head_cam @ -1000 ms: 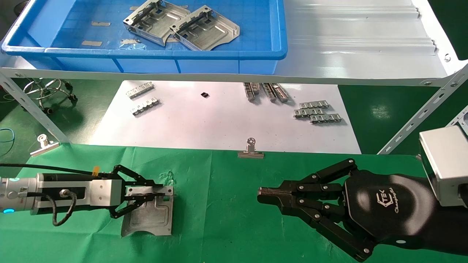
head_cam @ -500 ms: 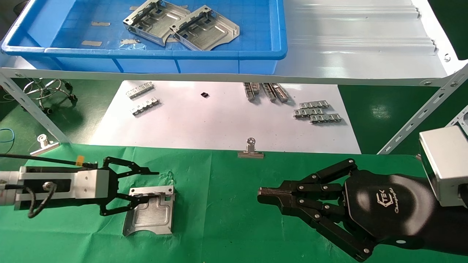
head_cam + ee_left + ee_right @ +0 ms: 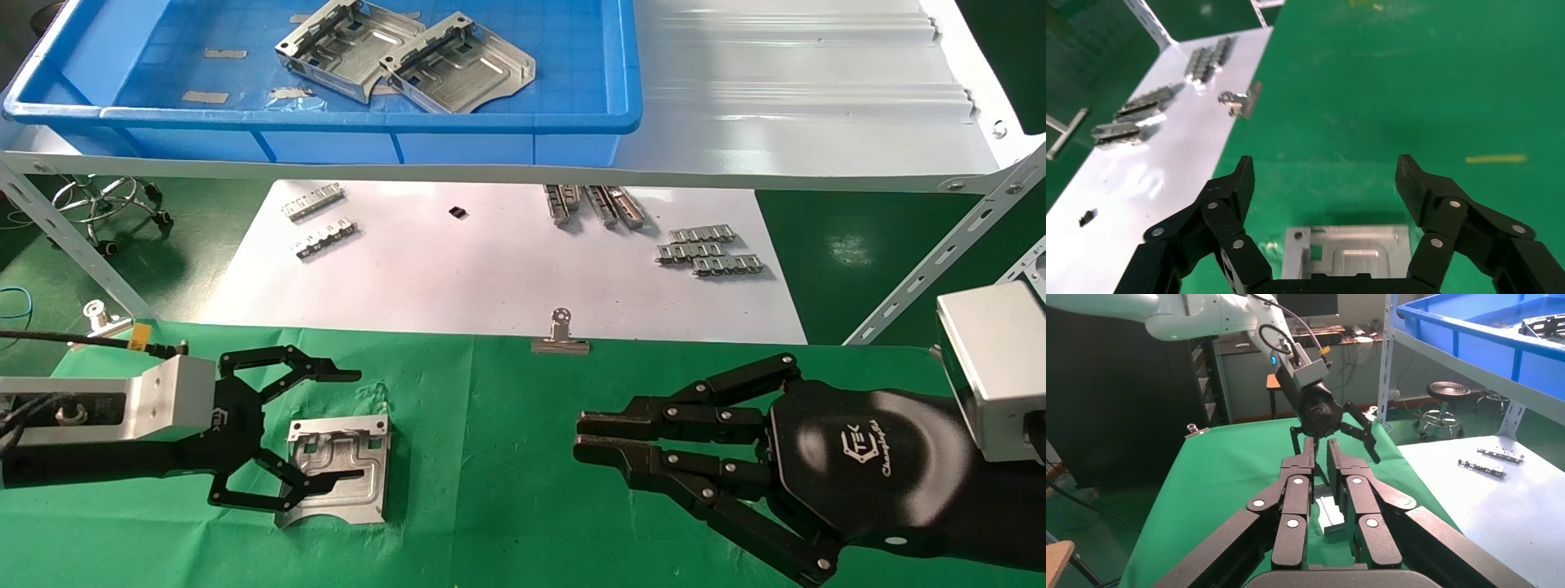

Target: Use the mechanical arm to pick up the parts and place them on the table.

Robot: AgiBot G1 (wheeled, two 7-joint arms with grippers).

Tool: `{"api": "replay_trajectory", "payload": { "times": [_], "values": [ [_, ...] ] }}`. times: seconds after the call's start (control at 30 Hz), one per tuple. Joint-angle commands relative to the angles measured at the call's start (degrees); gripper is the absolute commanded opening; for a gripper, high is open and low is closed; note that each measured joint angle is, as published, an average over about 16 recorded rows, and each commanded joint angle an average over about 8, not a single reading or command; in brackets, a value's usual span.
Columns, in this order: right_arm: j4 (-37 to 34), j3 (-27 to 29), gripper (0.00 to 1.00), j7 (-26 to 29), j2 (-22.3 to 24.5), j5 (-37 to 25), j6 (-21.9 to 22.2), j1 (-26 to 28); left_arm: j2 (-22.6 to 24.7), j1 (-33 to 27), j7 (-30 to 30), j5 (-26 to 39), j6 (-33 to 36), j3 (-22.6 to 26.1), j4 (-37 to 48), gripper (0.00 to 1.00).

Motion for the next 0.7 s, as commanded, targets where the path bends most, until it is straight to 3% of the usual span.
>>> {"api": "replay_trajectory", "payload": {
  "times": [0.03, 0.7],
  "values": [
    [0.0, 0.0, 1.00, 0.0, 0.0, 0.0, 0.0, 0.0, -0.3, 0.9, -1.5, -0.6, 0.0, -1.0, -1.4, 1.00],
    [0.0, 0.0, 1.00, 0.0, 0.0, 0.0, 0.0, 0.0, -3.3, 9.4, -17.0, -6.9, 0.3, -11.4, -15.9, 1.00]
  ]
}}
